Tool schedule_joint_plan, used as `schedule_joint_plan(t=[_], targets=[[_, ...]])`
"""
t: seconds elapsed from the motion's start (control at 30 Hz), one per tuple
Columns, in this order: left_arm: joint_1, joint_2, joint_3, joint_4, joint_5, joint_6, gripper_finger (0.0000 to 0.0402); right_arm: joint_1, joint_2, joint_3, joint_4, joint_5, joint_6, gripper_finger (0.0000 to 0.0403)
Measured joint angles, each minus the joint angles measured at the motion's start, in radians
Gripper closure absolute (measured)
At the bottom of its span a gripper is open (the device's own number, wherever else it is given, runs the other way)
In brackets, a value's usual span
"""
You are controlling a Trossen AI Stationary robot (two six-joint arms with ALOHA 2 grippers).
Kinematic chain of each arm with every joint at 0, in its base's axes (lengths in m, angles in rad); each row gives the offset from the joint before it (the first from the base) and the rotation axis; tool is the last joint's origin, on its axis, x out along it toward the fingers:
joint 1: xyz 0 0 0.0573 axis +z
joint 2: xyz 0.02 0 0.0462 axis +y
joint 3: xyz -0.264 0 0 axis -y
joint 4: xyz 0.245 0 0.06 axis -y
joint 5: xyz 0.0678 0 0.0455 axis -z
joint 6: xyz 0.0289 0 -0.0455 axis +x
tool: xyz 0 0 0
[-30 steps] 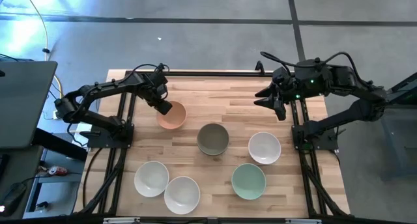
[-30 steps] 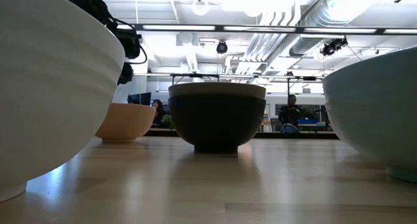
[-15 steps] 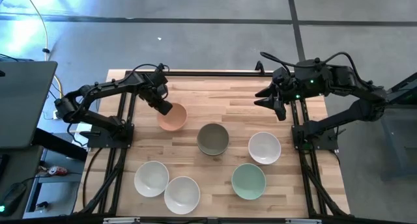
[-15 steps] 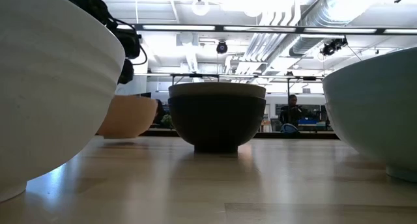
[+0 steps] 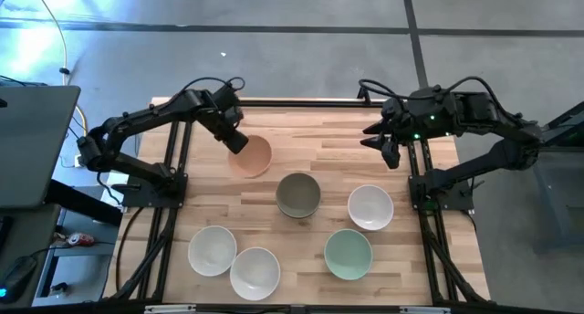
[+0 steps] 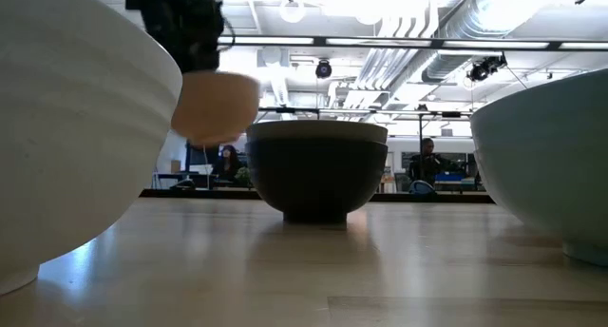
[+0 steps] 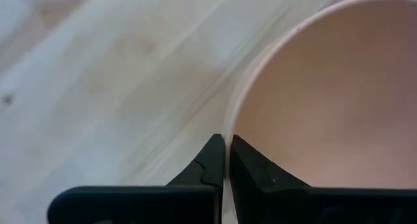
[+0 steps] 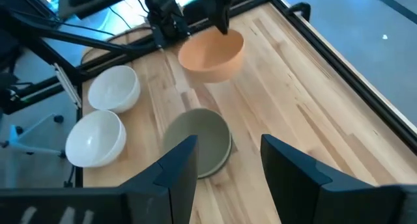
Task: Nest bowls inside each other
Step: Stack the orange bowl on the gray bowl
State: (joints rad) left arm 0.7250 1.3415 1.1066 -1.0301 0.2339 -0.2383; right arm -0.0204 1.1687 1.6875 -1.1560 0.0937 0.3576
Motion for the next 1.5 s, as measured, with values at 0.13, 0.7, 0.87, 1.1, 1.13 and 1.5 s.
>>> schedule_joint_plan(t=[0.13, 0.7, 0.87, 1.1, 1.13, 1.5], targets=[[-0.044, 0.0, 0.103, -0.052, -0.033, -0.023, 0.0401, 0.0, -0.011, 0.0, -0.029, 0.018, 0.001, 0.0245], [-0.255, 0.06, 0.232, -0.072, -0.037, -0.183, 0.0401, 0.0, -0.105, 0.0, -0.053, 0.14, 0.0, 0.0245], [-0.323, 0.149, 0.275, -0.07, -0.037, -0.198, 0.0401, 0.0, -0.113, 0.0, -0.068, 0.141, 0.0, 0.0245], [-0.399, 0.295, 0.414, -0.069, -0.036, -0.197, 0.0401, 0.0, -0.114, 0.0, -0.116, 0.14, 0.027, 0.0245], [-0.408, 0.316, 0.438, -0.068, -0.036, -0.196, 0.0401, 0.0, -0.114, 0.0, -0.121, 0.14, 0.027, 0.0245], [-0.473, 0.497, 0.625, -0.071, -0.036, -0.17, 0.0401, 0.0, -0.114, 0.0, -0.154, 0.14, 0.039, 0.0245]])
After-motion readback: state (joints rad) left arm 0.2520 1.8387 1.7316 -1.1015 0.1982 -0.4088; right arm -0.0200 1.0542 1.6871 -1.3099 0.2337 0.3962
